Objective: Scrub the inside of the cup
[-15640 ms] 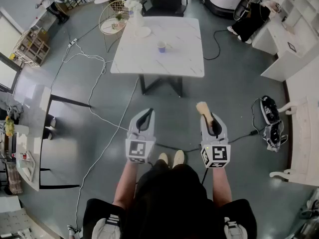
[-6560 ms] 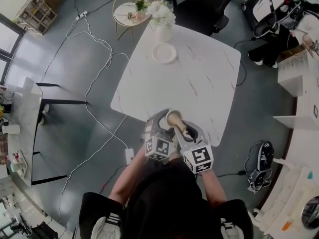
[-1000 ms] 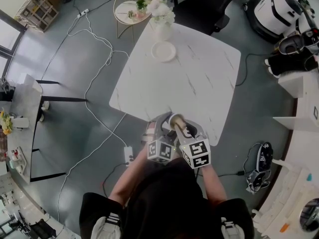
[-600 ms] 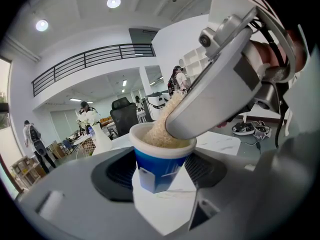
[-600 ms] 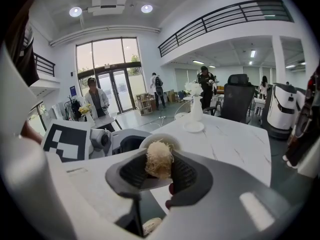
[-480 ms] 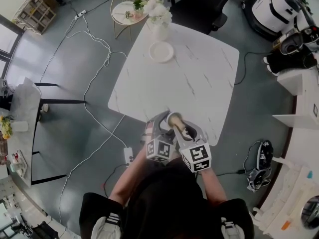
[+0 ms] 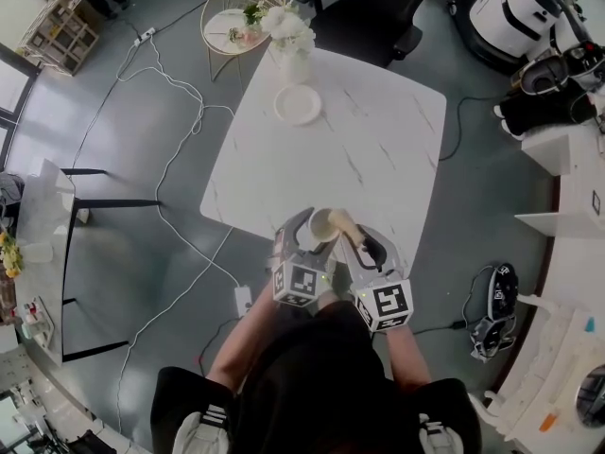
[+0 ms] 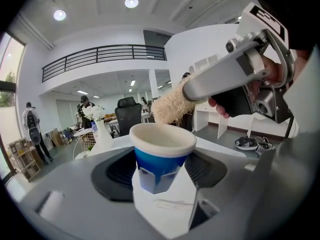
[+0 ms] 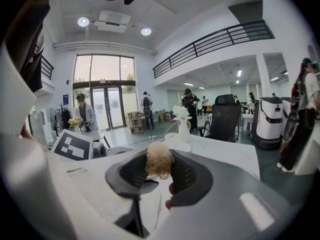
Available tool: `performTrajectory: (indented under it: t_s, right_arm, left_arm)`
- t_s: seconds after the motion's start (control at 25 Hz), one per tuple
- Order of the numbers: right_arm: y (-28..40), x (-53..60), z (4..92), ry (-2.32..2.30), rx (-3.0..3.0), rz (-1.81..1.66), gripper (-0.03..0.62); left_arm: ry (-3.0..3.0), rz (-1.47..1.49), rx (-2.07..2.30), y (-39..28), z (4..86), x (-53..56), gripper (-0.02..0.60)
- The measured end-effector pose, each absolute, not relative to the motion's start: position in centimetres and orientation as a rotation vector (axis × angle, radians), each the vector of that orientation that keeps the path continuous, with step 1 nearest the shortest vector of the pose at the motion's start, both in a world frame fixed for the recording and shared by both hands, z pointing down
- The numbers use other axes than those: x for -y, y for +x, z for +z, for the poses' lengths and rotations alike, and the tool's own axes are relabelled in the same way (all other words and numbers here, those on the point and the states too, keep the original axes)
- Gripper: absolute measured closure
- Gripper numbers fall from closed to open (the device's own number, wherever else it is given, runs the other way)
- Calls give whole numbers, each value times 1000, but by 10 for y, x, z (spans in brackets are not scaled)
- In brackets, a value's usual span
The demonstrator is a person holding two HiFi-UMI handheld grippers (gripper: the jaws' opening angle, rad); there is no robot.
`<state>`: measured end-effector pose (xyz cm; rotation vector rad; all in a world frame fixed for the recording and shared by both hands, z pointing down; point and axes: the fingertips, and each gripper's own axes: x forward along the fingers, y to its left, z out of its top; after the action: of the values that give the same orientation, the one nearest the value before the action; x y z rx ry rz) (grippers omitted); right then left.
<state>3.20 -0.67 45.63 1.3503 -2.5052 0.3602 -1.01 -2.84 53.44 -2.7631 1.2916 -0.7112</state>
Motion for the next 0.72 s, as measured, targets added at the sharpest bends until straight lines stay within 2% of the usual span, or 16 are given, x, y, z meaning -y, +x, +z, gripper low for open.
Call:
performTrajectory:
  t_s: [0.72]
  right_arm:
    - [115, 40, 466, 1669, 2376, 340, 480]
  left_arm:
    - [-2899, -526, -1419, -14, 524, 68, 268]
